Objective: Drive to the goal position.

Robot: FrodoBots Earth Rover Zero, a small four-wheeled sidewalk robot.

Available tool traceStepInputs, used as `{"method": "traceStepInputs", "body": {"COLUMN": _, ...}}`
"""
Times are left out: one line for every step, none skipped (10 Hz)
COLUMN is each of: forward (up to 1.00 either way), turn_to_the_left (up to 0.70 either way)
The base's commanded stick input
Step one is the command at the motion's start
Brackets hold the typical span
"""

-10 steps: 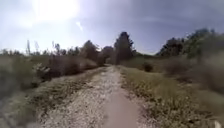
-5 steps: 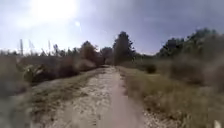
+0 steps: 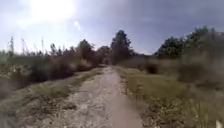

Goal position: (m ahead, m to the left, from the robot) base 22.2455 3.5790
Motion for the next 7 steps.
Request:
{"method": "traceStepInputs", "body": {"forward": 0.85, "turn_to_the_left": 0.00}}
{"method": "traceStepInputs", "body": {"forward": 0.85, "turn_to_the_left": 0.00}}
{"method": "traceStepInputs", "body": {"forward": 0.85, "turn_to_the_left": 0.00}}
{"method": "traceStepInputs", "body": {"forward": 0.85, "turn_to_the_left": 0.00}}
{"method": "traceStepInputs", "body": {"forward": 0.85, "turn_to_the_left": 0.00}}
{"method": "traceStepInputs", "body": {"forward": 0.85, "turn_to_the_left": 0.00}}
{"method": "traceStepInputs", "body": {"forward": 0.85, "turn_to_the_left": 0.00}}
